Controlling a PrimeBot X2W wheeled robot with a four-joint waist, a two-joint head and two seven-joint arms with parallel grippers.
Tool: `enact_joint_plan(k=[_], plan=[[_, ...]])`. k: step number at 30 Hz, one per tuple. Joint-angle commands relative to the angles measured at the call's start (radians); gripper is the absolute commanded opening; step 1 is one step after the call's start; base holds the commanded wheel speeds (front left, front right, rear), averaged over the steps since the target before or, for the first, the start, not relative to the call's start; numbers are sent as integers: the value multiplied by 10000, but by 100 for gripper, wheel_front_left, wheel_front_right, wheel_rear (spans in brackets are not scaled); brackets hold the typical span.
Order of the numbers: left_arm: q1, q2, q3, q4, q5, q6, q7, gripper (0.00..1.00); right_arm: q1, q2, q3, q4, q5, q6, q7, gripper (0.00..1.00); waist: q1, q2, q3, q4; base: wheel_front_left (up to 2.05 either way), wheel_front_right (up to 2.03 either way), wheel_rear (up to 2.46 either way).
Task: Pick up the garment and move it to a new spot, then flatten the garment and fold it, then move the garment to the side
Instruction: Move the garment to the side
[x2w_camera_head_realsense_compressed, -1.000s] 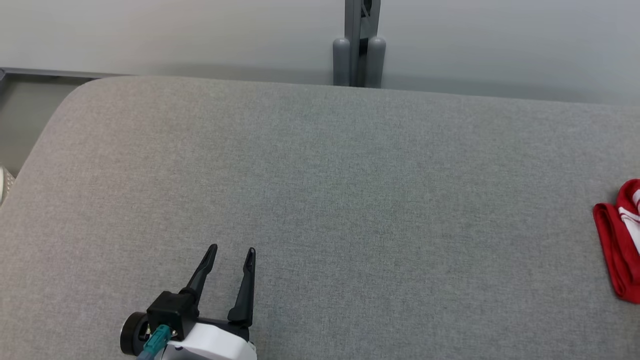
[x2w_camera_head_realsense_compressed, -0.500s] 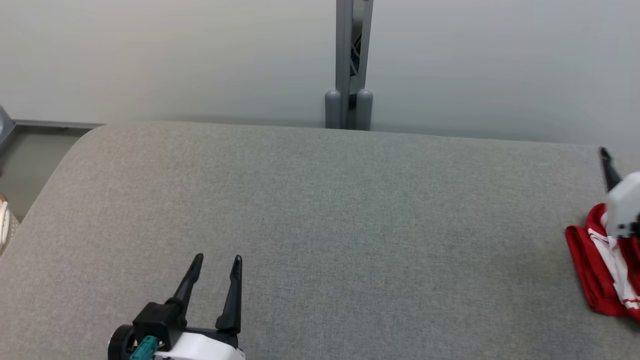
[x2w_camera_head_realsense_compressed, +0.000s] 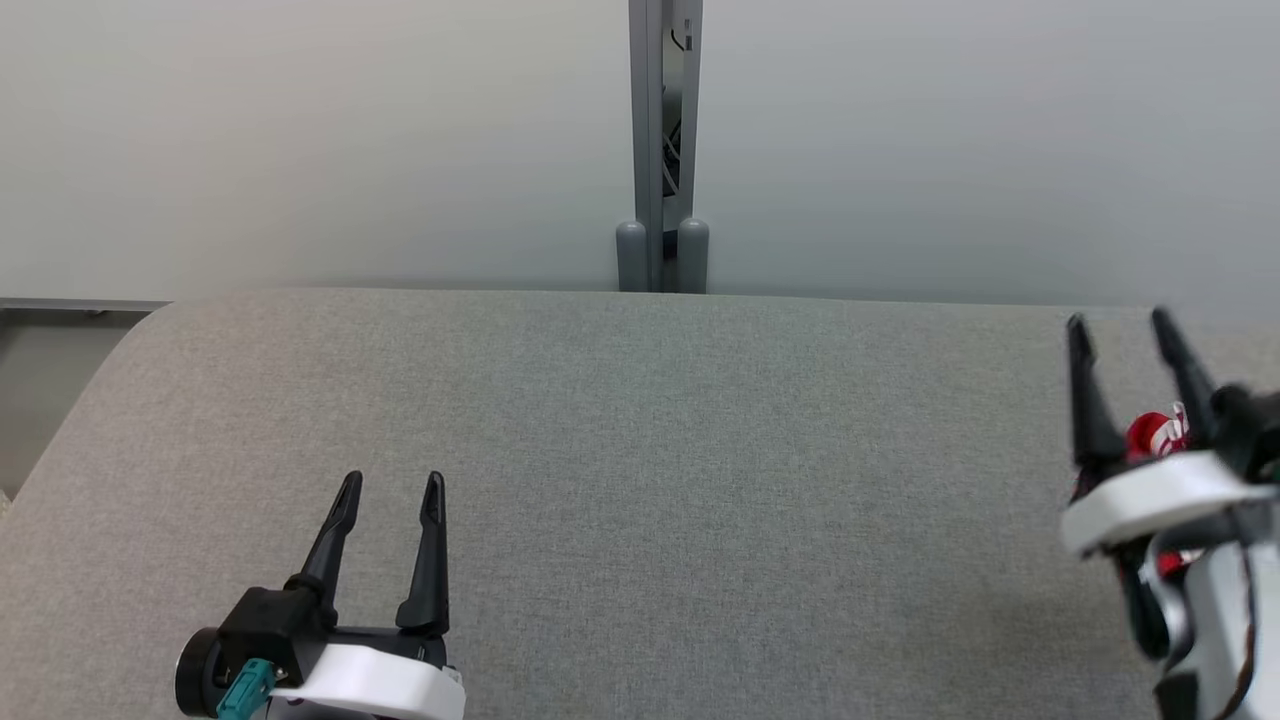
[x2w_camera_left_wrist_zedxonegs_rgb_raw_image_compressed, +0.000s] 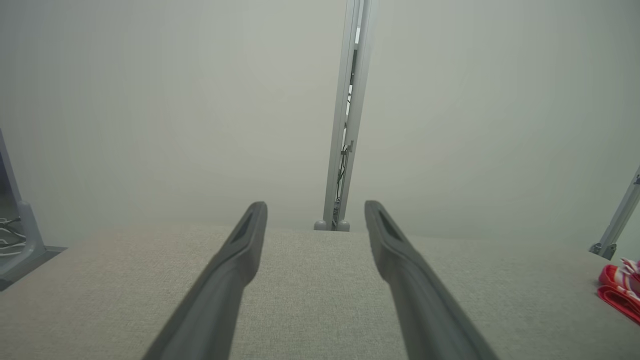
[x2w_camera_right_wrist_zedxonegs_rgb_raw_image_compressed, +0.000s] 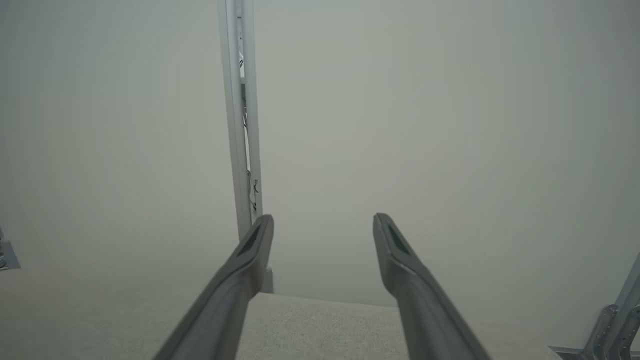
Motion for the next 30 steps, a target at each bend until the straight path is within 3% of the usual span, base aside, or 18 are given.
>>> enact_joint_plan(k=[1, 5, 10, 15, 18, 30], plan=[[61, 44, 22, -41, -22, 31, -37, 100, 312, 5, 46, -332, -401, -1, -44, 100, 0, -1, -29, -13, 0, 0, 0], [285, 47, 57, 52, 24, 81, -37, 100, 1687, 712, -287, -1603, -1237, -4, -43, 100, 0, -1, -146, -94, 0, 0, 0], [566, 44, -18, 208, 64, 110, -37, 100, 2859, 1016, -424, -2471, -1768, -4, -44, 100, 0, -1, -264, -160, 0, 0, 0], [792, 44, -158, 245, -95, 144, -37, 100, 3587, 1049, -778, -2626, -1096, -4, -44, 100, 0, -1, -340, -173, 0, 0, 0], [895, 58, 53, 455, -972, 325, -37, 100, 3895, 1057, -857, -2652, -915, -3, -45, 100, 0, -1, -367, -170, 0, 0, 0], [1010, 46, 120, 453, -383, 379, -37, 100, 4066, 1053, -885, -2611, -943, -3, -45, 100, 0, -1, -380, -245, 0, 0, 0]])
